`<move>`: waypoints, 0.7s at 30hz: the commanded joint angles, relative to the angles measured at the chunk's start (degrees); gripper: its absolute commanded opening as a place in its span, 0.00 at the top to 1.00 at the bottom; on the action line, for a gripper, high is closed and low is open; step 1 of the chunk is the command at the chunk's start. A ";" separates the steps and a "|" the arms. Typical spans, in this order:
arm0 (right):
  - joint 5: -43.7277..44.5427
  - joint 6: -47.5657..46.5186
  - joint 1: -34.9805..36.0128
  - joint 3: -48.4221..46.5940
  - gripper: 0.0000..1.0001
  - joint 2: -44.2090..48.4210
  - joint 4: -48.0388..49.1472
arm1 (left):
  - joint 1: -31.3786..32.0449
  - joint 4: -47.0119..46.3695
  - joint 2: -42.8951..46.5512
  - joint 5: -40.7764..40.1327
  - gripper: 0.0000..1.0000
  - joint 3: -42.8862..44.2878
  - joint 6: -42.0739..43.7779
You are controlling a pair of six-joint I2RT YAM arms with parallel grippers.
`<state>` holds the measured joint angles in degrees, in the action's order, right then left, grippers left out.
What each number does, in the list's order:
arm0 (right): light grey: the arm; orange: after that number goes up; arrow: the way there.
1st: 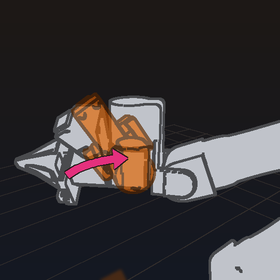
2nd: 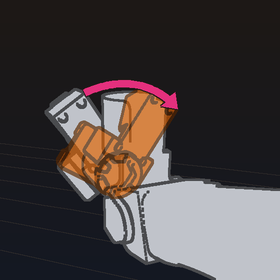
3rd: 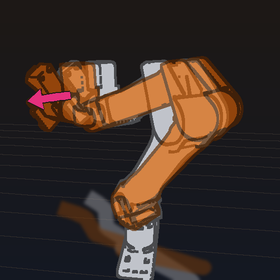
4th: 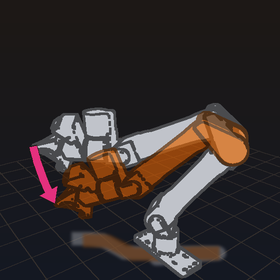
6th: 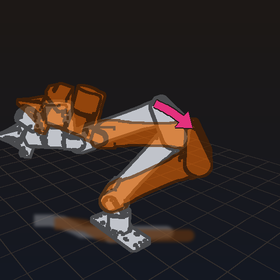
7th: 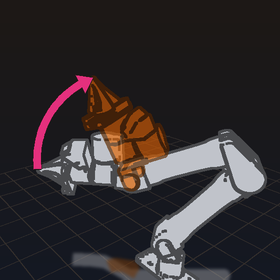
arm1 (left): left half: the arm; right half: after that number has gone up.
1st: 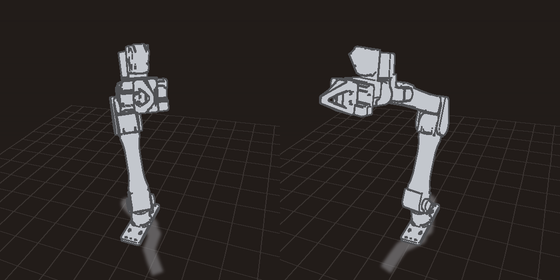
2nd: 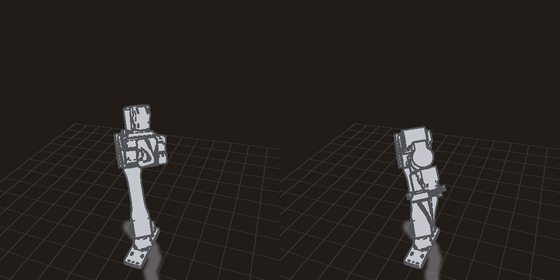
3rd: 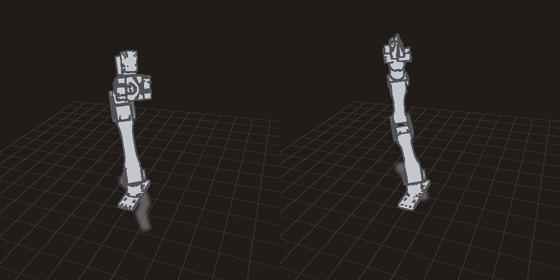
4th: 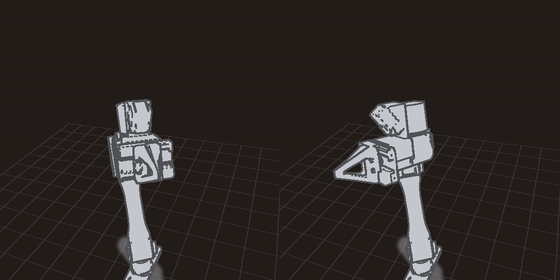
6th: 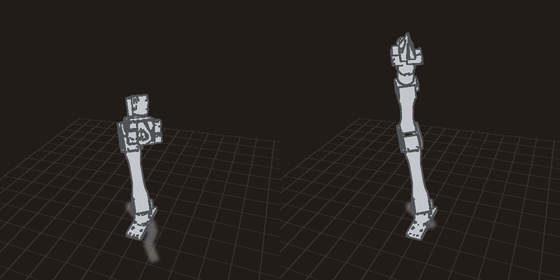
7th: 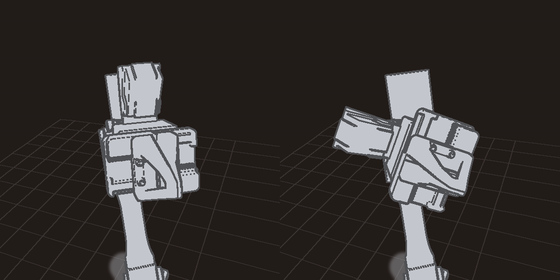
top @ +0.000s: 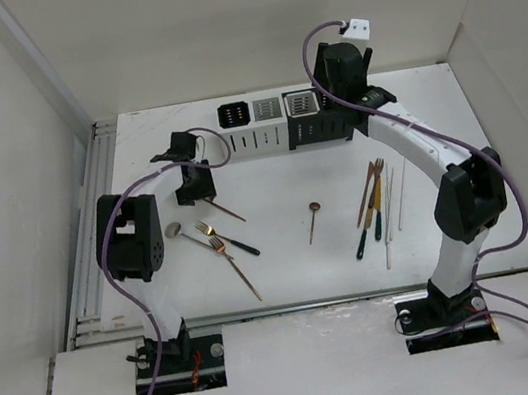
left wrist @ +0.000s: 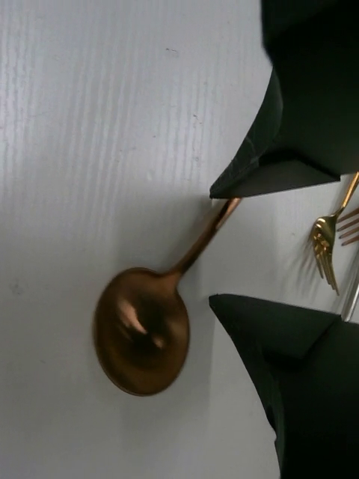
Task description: Sort the eating utensils into containers
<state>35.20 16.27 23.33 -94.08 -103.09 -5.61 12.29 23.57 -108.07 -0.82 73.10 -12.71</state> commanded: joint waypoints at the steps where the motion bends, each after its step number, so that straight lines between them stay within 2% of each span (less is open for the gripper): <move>1: 0.83 -0.10 0.13 0.30 0.28 1.57 1.39 | 0.27 2.79 -3.01 -0.15 0.51 3.19 -0.13; 6: 1.36 -1.24 0.13 0.30 0.27 3.33 1.39 | 0.27 2.27 -5.31 3.19 0.71 4.41 1.02; 8: 2.50 -1.77 0.13 0.91 0.27 4.12 1.39 | -0.95 2.27 -5.83 3.19 0.84 4.42 0.50; 9: 2.50 -1.77 0.13 0.92 0.27 4.82 1.39 | -1.57 1.75 -5.83 3.19 0.96 4.42 0.49; 10: 3.29 -1.77 0.13 0.92 0.27 5.52 1.39 | -2.88 1.74 -5.83 3.19 1.00 4.42 -0.20; 17: 4.34 -3.00 0.13 0.92 0.25 7.37 1.39 | -6.40 1.75 -5.04 4.06 1.00 5.73 -2.23; 21: 4.35 -3.53 0.13 0.39 0.25 7.90 1.39 | -6.93 -2.12 -1.80 6.25 1.00 13.00 -2.23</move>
<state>38.26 13.82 23.33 -92.88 -97.56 -5.91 5.78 24.08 -112.29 3.09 79.13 -14.24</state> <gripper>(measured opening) 0.744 0.036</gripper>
